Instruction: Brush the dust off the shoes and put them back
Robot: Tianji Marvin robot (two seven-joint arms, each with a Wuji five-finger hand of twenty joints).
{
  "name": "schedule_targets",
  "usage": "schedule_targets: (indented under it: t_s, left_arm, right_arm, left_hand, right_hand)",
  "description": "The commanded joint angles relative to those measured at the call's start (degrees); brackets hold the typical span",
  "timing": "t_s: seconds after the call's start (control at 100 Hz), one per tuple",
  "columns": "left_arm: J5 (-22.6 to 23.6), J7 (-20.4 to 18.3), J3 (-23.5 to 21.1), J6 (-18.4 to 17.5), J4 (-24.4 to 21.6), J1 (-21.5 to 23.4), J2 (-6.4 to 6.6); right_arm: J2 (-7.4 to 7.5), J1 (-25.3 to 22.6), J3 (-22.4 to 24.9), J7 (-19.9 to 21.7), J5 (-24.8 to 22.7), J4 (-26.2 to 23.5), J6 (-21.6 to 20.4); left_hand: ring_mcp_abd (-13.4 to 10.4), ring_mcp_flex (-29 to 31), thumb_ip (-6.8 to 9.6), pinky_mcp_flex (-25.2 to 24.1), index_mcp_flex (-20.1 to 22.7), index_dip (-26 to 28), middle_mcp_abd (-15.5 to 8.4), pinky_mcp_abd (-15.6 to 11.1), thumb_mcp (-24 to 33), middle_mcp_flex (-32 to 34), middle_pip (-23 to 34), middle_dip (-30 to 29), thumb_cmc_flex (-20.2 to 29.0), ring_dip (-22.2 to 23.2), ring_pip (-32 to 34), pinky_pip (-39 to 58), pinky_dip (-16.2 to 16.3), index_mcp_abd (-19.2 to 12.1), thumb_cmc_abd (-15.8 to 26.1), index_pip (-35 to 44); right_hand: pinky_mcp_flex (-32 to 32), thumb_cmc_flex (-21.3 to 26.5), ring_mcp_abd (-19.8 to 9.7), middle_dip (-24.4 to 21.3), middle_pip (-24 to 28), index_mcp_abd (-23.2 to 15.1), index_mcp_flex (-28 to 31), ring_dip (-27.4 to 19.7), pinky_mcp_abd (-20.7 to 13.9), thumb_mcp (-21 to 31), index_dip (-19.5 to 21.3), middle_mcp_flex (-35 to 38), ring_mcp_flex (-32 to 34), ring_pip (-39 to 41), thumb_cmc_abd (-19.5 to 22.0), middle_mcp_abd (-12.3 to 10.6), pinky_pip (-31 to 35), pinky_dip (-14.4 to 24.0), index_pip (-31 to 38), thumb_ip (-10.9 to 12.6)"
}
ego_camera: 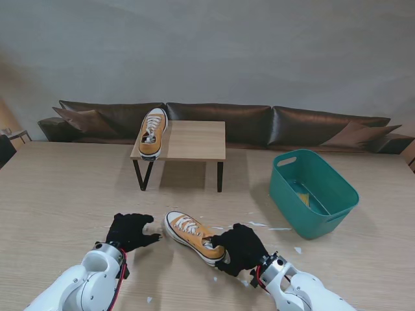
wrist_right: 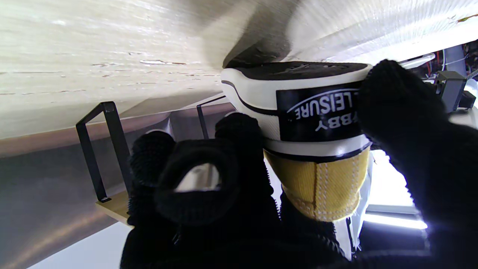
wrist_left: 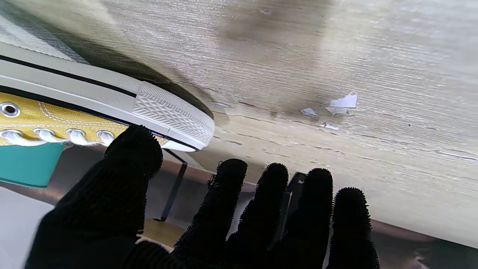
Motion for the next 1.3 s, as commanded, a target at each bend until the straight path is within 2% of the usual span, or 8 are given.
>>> schedule_targets:
  t_s: [0.0,0.13,0.33,0.56,1.29]
  left_arm:
    - [0.1,-0.8,-0.2,0.0,-0.6,0.4,-0.26]
    - [0.2,-0.9,-0.4,0.2,-0.8,0.7,-0.26]
    - [0.4,-1.0,-0.8,0.2,-1.0,0.9,-0.24]
    - [0.7,-1.3,-1.2,0.0,-1.2,1.0,-0.17]
    - [0.0,-1.5,-0.9,1.2,-1.0,0.6,-0.26]
  right_arm:
    - [-0.39,-0.3,0.3,-0.7,-0.2,-1.2,-0.5]
    - [-0.46,-1.1,1.6,-1.5,-0.5,-2.3,-1.1]
    - [-0.38,-2.7,4.3,-0.7,-0.9,-5.2,-2.7]
    - [-0.7,-4.0,7.1,0.4,-0.1,-8.5,-2.6]
    - [-1.36,-6.7,16.4,6.9,2.8,-21.5,-1.8]
  left_hand:
    - [1.2,1.4,2.06,-1.2,0.0,0.2,1.2,0.9,-1.0,0.5,-0.1,0.4,1.6,0.4,0.7,0.7,0.8,0.3,2.5,-0.2]
    - [1.2,1.4,2.08,-1.3,0.0,0.1,1.2,0.8,-1.2,0.5,-0.1,0.4,1.6,0.4,0.7,0.6,0.8,0.2,2.6,-0.2]
    - [1.2,1.2,2.12,-1.3,-0.1,0.1,1.3,0.8,-1.5,0.4,-0.2,0.4,1.7,0.4,0.6,0.5,0.9,0.2,2.7,-0.3]
    - [1.1,1.1,2.16,-1.3,-0.2,0.1,1.1,0.8,-1.7,0.3,-0.2,0.3,1.7,0.4,0.5,0.3,0.9,0.2,2.9,-0.3]
    - [1.0,0.7,2.25,-1.5,-0.4,0.0,1.2,0.7,-2.3,0.0,-0.2,0.2,1.9,0.3,0.1,-0.4,0.9,0.2,3.0,-0.4]
  right_hand:
    - [19.4,6.5,-7.7,0.2,-0.9,17.3,12.6,1.0,-1.7,8.2,3.4,4.2,0.3,1.9,1.7,-9.8,1.2,0.9,23.6,2.0]
    - [19.8,6.8,-7.5,0.4,-1.2,17.6,12.6,1.3,-1.4,8.5,3.0,4.4,0.2,2.1,1.5,-9.6,0.9,1.1,23.7,1.9]
    - [19.9,7.2,-7.3,0.8,-1.3,18.0,12.7,1.6,-1.6,8.7,2.6,4.4,0.2,2.3,1.2,-9.3,0.7,1.6,23.8,1.7]
    - [20.1,7.5,-7.1,1.3,-1.5,18.6,12.8,2.0,-1.3,8.8,2.2,4.6,0.2,2.6,1.1,-8.9,0.5,2.4,23.9,1.8]
    - [20.2,7.6,-6.5,1.7,-1.8,18.9,12.9,2.3,-0.9,8.4,2.4,4.6,0.2,2.6,2.0,-8.3,0.1,3.1,23.8,2.2]
